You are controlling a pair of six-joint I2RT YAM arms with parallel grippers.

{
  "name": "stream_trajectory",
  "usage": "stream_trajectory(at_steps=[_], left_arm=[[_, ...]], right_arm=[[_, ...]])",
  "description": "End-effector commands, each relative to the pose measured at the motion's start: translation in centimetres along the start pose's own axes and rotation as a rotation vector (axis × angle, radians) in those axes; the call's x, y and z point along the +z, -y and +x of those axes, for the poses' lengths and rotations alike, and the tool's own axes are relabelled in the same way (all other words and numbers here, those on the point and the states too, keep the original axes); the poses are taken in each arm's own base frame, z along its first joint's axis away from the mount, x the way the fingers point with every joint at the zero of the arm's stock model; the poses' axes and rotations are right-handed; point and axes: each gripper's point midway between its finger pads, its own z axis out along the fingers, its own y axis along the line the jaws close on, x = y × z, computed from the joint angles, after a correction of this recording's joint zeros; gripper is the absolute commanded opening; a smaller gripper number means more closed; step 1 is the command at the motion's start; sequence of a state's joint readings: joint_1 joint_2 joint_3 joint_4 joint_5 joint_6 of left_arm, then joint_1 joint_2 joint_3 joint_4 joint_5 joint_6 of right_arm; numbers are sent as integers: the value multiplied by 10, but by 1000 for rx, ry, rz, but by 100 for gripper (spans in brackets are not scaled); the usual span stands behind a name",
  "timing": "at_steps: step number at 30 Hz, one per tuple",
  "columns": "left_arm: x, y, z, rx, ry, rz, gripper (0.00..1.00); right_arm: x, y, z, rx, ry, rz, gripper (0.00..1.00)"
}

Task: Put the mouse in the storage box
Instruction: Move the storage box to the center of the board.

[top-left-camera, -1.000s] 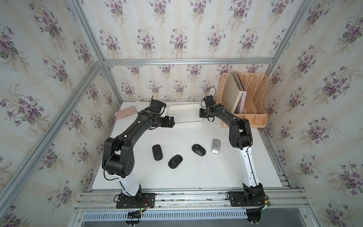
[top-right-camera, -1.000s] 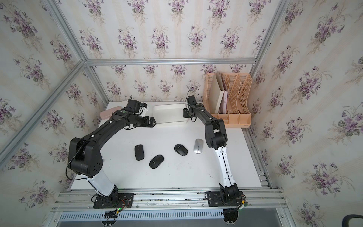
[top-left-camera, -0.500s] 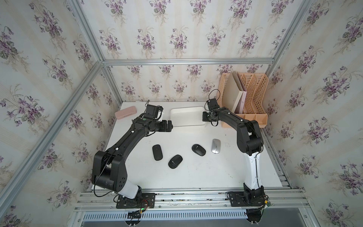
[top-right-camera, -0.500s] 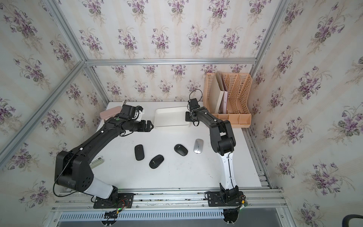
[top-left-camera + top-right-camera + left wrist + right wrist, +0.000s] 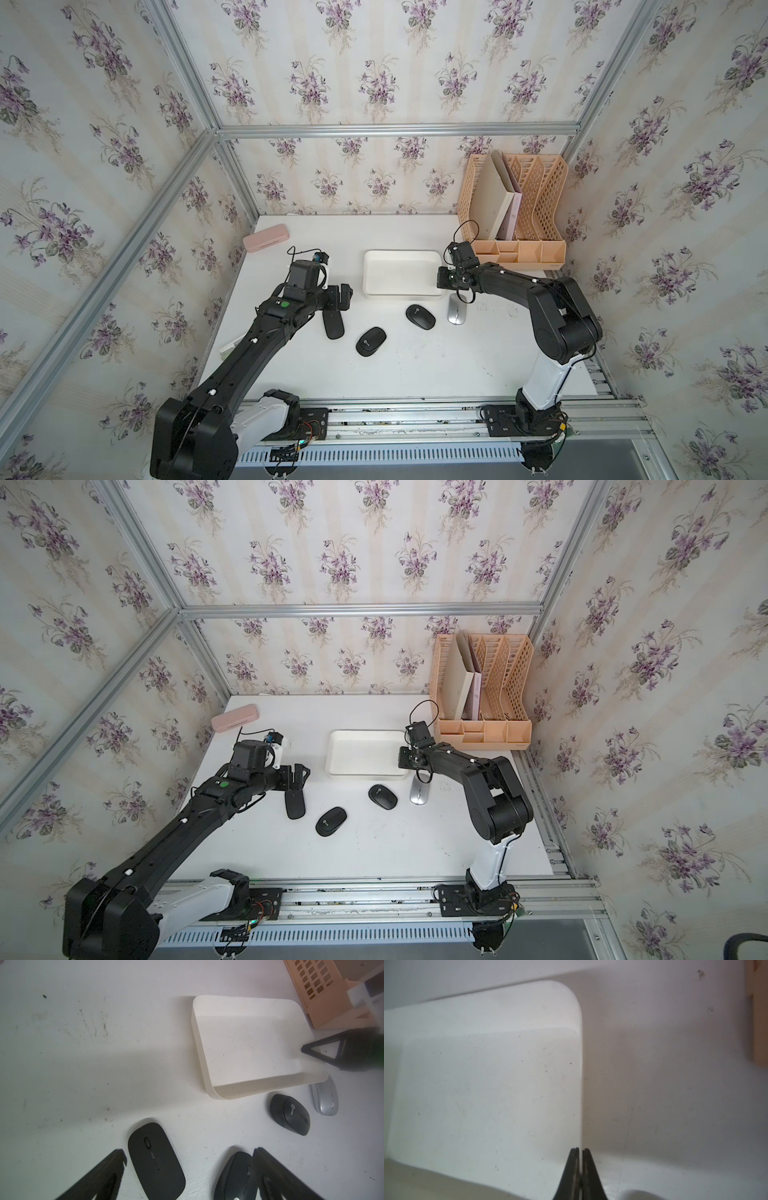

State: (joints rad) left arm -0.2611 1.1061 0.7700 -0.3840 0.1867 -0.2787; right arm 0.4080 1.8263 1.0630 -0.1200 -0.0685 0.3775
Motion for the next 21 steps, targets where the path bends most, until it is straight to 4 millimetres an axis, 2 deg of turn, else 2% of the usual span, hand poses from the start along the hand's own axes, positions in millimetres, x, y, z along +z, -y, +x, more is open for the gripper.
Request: stream_trajectory(at_steps=[1,3,14,21], left_arm=[[2,0,-8,-2,46,1,99],[3,-1,-6,0,40,-2,99],[11,-5,-4,-3,25,-24,99],[19,-9,0,-17,2,-37,99]], right_arm=[[1,-20,-7,-33,59,-82,0],[3,-25,2,-60,45,-105,0],[-4,-16,27,-46,-3,-74,0],[-5,-9,35,-7,-15,-41,0]])
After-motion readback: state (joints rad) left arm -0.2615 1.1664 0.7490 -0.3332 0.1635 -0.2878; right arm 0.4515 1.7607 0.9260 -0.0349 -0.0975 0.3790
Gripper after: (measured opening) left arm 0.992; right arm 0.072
